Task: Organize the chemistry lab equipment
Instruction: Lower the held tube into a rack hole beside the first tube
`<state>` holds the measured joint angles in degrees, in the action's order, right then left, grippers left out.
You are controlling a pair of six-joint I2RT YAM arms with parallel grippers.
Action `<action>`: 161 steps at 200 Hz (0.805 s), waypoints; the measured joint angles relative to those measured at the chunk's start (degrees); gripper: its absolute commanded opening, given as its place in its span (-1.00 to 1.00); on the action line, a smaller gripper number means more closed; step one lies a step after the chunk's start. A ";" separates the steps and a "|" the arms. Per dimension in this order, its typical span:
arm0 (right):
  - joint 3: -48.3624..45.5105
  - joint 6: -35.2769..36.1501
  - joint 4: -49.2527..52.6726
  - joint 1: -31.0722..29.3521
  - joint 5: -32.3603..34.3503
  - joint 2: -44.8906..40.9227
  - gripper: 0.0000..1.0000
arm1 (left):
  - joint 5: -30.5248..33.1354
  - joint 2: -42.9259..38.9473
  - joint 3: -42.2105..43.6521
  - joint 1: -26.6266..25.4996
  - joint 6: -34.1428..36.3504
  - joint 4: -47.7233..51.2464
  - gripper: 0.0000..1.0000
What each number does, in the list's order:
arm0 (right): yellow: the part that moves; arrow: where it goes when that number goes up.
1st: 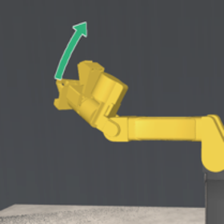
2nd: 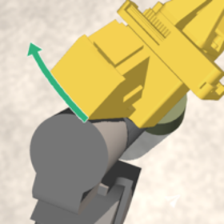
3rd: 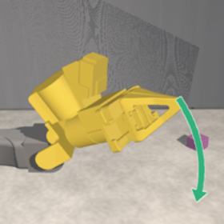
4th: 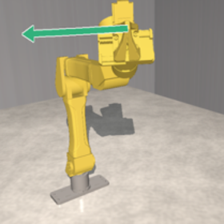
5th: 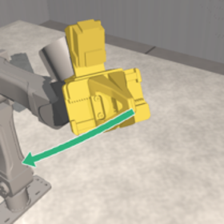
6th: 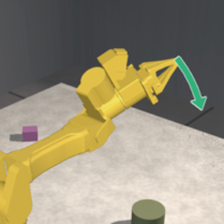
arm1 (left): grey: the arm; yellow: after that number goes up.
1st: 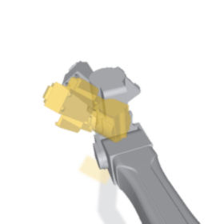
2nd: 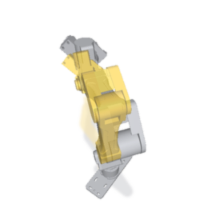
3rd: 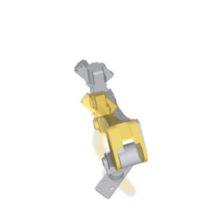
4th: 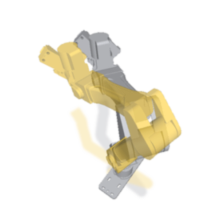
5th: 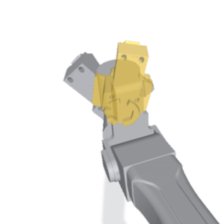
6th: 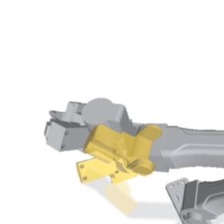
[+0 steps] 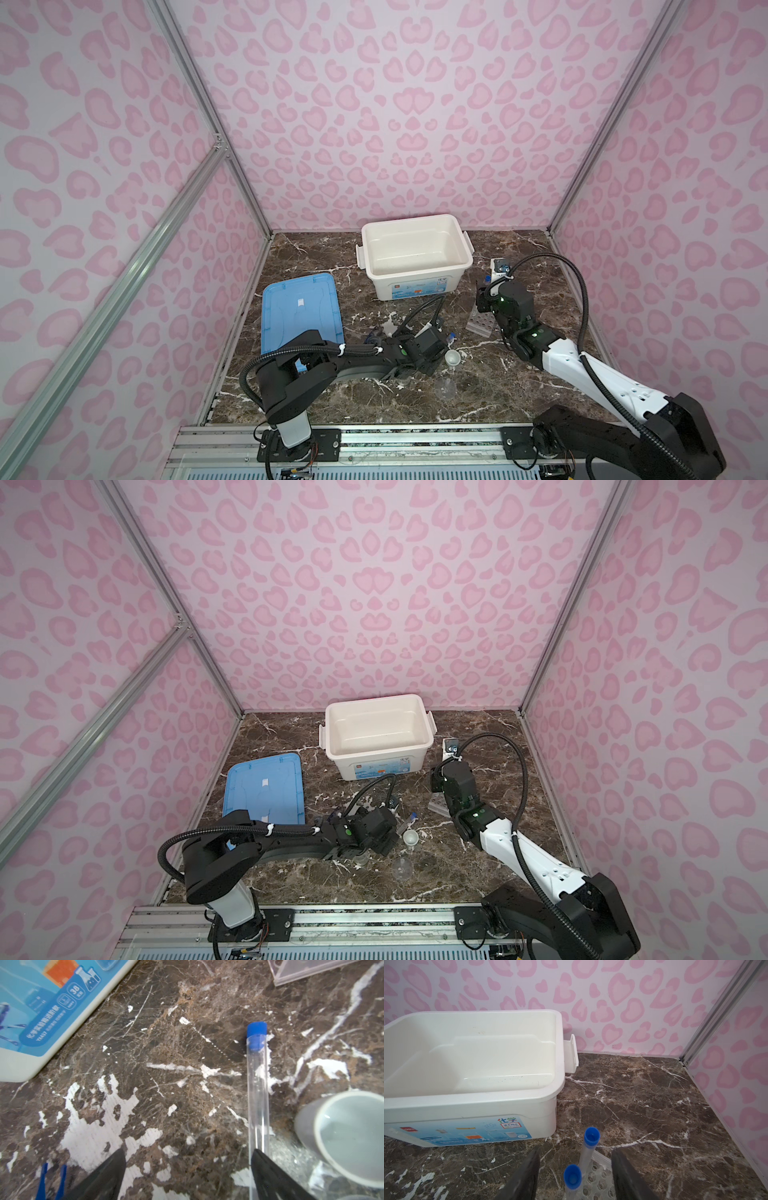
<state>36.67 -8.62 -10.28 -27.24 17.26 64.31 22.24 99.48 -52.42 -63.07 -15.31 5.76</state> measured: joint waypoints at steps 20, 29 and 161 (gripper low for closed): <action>-0.48 -0.85 0.31 0.44 -0.39 -1.14 0.14 | -1.18 0.72 0.00 0.00 0.09 0.57 0.80; -0.55 -0.85 0.57 0.70 -0.44 -1.44 0.14 | -1.60 0.94 -0.04 0.00 0.39 0.61 0.80; -1.22 -1.95 1.95 1.11 -1.01 -2.75 0.12 | -2.34 0.72 -1.70 0.00 -0.04 1.42 0.80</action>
<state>35.44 -10.57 -8.34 -26.13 16.25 61.56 19.90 100.20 -54.13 -63.07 -15.35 7.18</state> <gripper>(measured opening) 0.564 0.907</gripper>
